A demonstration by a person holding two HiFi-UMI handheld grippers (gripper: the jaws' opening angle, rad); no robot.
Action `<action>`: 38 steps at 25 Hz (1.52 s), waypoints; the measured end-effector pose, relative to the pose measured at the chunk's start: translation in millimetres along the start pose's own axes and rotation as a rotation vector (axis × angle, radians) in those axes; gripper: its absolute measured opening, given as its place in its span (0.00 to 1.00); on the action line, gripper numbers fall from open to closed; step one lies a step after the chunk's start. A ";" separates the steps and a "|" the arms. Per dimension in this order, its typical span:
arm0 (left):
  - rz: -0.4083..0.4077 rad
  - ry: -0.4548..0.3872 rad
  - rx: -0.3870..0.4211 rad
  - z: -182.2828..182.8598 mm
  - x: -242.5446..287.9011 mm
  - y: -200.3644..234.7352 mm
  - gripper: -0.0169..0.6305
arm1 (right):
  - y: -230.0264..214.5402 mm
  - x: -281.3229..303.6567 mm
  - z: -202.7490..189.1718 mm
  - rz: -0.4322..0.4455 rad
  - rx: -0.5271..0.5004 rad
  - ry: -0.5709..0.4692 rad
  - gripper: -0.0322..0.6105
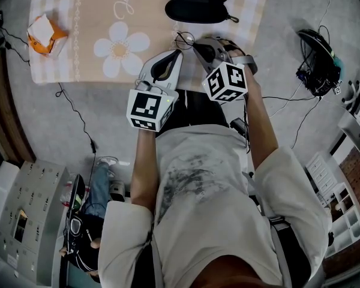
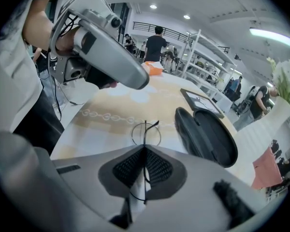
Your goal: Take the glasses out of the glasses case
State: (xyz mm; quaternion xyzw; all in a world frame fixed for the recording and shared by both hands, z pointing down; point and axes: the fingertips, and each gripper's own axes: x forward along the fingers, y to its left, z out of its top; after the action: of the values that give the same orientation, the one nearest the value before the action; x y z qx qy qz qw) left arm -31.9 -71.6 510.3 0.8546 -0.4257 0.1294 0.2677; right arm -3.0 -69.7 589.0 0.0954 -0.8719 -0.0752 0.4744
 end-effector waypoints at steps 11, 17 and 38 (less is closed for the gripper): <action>0.005 -0.005 0.005 4.9 -1.1 1.3 0.04 | 0.4 -0.6 0.2 0.020 -0.016 0.007 0.08; 0.005 -0.006 0.005 5.1 -1.5 2.3 0.04 | 2.0 -0.8 0.6 0.029 -0.014 0.009 0.10; -0.030 -0.029 0.051 26.2 -8.8 -4.9 0.04 | -9.2 -36.7 13.8 -0.033 0.046 -0.010 0.26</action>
State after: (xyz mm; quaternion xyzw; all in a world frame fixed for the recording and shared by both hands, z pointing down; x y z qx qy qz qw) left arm -33.5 -78.3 483.1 0.8692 -0.4134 0.1238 0.2414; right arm 5.7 -69.3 549.7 0.1202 -0.8741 -0.0635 0.4663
